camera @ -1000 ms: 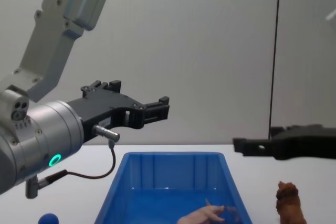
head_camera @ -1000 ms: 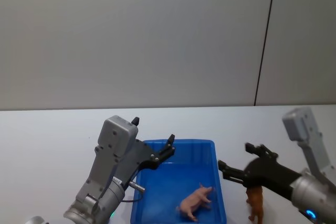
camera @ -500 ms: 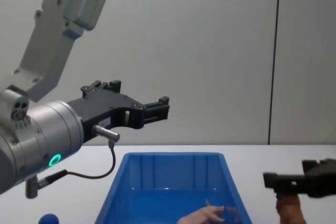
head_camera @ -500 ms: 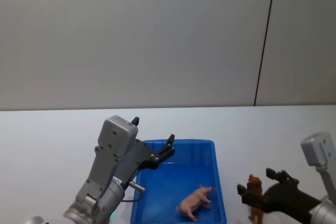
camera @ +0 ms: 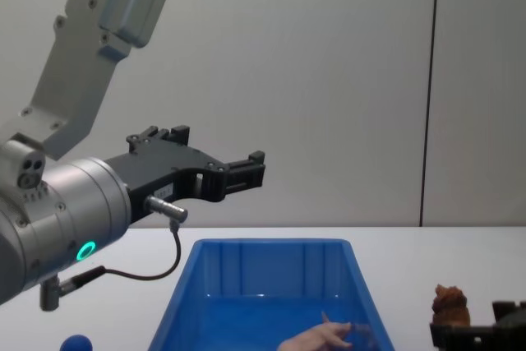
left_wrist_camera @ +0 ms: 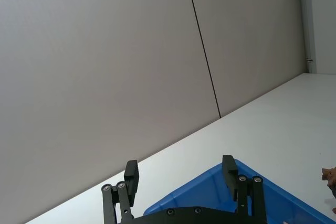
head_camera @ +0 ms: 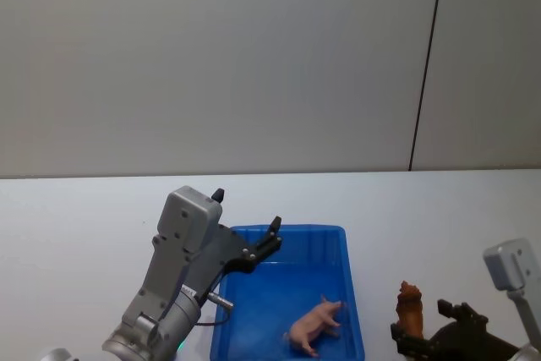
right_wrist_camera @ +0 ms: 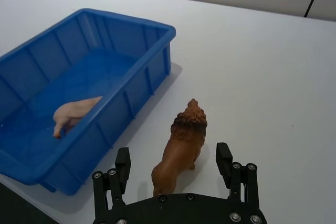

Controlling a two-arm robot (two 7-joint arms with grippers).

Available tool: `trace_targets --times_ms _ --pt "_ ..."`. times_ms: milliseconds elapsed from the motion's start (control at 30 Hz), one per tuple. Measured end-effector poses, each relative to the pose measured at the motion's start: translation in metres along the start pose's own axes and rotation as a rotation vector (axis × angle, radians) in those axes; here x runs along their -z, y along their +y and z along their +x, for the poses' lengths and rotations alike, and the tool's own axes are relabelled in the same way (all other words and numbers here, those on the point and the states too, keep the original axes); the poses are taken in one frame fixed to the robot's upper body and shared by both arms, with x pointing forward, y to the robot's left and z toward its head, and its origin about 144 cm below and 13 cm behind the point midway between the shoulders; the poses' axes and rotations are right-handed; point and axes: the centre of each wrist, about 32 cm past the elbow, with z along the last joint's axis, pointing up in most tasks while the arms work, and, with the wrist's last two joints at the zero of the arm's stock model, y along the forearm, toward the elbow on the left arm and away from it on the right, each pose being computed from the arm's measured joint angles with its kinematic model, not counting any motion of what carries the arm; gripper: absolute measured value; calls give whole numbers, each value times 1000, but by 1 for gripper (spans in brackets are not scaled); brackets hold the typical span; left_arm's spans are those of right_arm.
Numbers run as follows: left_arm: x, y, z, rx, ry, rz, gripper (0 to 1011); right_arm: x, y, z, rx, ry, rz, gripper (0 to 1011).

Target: Pick up the two dolls from the table and place them into the box.

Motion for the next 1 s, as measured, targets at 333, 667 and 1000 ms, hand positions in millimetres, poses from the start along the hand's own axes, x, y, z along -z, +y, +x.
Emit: trace_targets --times_ms 333,667,1000 --pt "0 0 0 0 0 0 1002 9 6 0 8 40 -47 839" --pt "0 0 0 0 0 0 1001 12 10 -1 11 67 -59 560" --pt "0 0 0 0 0 0 1001 10 10 -2 30 70 -46 287"
